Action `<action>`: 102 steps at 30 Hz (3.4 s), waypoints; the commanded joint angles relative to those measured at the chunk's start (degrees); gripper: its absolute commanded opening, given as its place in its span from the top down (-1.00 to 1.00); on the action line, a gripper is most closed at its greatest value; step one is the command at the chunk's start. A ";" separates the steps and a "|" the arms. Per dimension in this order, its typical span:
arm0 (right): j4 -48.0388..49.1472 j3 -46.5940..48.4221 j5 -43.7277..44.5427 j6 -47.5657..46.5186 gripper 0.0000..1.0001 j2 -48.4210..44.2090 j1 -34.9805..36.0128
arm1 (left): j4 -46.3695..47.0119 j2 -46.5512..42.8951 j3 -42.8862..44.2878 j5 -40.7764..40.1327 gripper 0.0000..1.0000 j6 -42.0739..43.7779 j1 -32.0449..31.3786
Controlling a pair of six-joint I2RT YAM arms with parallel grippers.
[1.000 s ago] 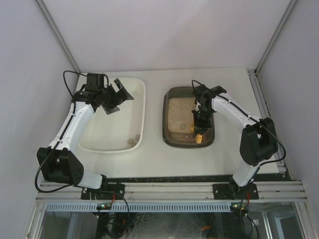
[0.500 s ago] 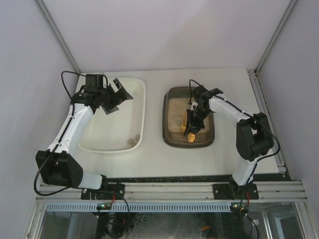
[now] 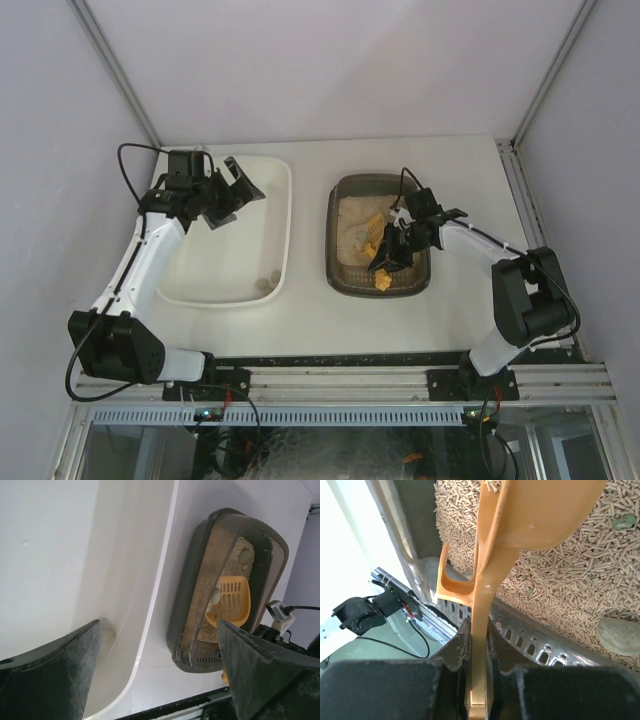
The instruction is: Clean the litter box
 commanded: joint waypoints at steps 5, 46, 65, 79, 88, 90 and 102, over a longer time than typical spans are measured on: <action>12.39 -6.80 -1.47 0.96 1.00 -8.96 -1.83 | -2.56 -2.98 1.70 -4.53 -0.99 7.74 -0.29; 71.71 -34.23 -14.38 25.19 1.00 -11.06 -6.41 | -6.35 -9.05 -2.97 -7.37 -0.99 16.04 -0.45; 82.52 -33.14 -16.15 31.94 1.00 -4.20 -7.32 | -6.05 -8.49 -3.67 -6.72 -1.00 16.83 -0.50; 91.81 -32.05 -19.62 37.27 1.00 1.46 -3.25 | -5.91 -9.12 -4.30 -7.31 -0.99 17.01 -0.46; 89.44 -32.17 -18.22 37.68 1.00 -0.02 -4.59 | -5.99 -9.21 -4.58 -8.51 -1.00 17.18 -0.53; 88.95 -31.79 -18.67 37.57 1.00 -0.10 -2.85 | -5.98 -9.17 -4.61 -8.63 -1.00 17.20 -0.46; 48.08 -17.25 -9.16 16.85 1.00 -13.36 6.31 | -19.89 -0.75 14.39 -21.34 -0.99 40.48 0.04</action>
